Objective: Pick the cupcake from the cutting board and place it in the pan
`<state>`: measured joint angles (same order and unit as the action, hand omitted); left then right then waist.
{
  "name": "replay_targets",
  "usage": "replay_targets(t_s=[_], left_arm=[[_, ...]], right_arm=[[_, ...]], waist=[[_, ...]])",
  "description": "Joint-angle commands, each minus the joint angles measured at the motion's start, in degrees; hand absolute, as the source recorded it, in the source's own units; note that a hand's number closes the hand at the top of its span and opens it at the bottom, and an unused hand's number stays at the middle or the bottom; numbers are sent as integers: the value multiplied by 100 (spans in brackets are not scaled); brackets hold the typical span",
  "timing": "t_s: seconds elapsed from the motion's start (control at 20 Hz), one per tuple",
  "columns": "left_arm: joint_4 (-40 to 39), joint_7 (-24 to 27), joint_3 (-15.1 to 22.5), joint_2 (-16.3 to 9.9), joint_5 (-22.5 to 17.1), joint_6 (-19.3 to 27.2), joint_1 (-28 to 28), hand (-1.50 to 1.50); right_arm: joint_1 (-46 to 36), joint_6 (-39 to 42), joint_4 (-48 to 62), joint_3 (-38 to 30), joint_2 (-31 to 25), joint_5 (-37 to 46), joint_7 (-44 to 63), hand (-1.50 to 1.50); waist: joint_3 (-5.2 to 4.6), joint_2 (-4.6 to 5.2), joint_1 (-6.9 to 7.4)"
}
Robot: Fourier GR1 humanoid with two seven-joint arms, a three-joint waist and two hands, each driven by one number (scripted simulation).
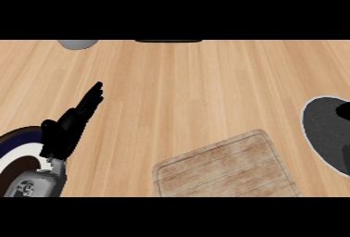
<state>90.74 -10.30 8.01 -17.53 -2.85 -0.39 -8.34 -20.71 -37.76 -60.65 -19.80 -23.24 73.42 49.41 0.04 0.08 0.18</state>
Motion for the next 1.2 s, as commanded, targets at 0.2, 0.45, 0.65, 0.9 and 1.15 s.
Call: replay_targets(t_s=[0.2,0.45,0.65,0.9,1.15], left_arm=[[-5,68,-61,14,101,-123,73,0],[-64,-199,-186,110,75,-160,-360,0],[294,-362,47,352,240,64,-95,0],[140,-111,-203,113,18,-229,106,0],[80,-33,-269,145,120,-193,75,0]], right_arm=[[-52,327,1218,-824,-14,-1300,-152,-150],[-282,-191,2295,-1327,-453,-2517,-2027,-150],[-475,-456,2000,-1650,-453,-3169,-2728,-150],[-252,-990,1463,-2377,-267,-4511,-4401,-150],[53,-421,969,-2893,60,-5860,-5540,-150]], waist=[[9,12,26],[12,23,33],[11,-5,38],[25,-21,-14],[10,-20,-49]])
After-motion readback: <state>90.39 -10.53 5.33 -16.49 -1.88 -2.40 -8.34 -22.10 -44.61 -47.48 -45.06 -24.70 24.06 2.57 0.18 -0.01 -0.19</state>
